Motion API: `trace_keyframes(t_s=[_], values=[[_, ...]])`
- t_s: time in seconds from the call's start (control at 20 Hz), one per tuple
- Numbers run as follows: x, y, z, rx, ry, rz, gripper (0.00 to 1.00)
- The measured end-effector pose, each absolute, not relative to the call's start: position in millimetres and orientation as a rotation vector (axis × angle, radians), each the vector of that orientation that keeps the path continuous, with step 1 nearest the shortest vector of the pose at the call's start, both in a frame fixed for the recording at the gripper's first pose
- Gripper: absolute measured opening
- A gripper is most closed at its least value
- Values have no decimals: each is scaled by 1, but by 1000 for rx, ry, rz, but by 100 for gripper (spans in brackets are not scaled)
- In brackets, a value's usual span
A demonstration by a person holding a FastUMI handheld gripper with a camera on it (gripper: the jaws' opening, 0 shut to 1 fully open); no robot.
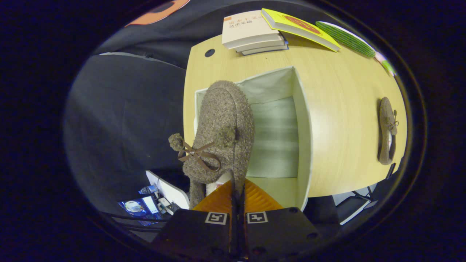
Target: Open the storage box then place both shoes into the box .Put the left shoe in first, then the right shoe, with the right side of both shoes facing outward in a uniform manner.
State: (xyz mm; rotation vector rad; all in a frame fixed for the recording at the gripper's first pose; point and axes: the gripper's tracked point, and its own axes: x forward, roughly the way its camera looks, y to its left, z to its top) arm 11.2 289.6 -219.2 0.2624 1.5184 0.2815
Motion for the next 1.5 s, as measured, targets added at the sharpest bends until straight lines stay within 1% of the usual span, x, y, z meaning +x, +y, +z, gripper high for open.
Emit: trace_keyframes(t_s=[0.1,0.3,0.45,0.55,0.6,0.7,0.9,1.15,1.5], values=[[12,293,-230,269,1539,255,6],[22,305,-243,266,1520,260,7],[27,310,-243,268,1509,259,16],[28,318,-240,295,1496,290,21],[26,323,-235,324,1492,309,26],[24,326,-227,354,1483,323,49],[28,312,-208,239,1378,353,100],[21,286,-175,242,1318,338,100],[17,203,-153,298,1288,266,100]])
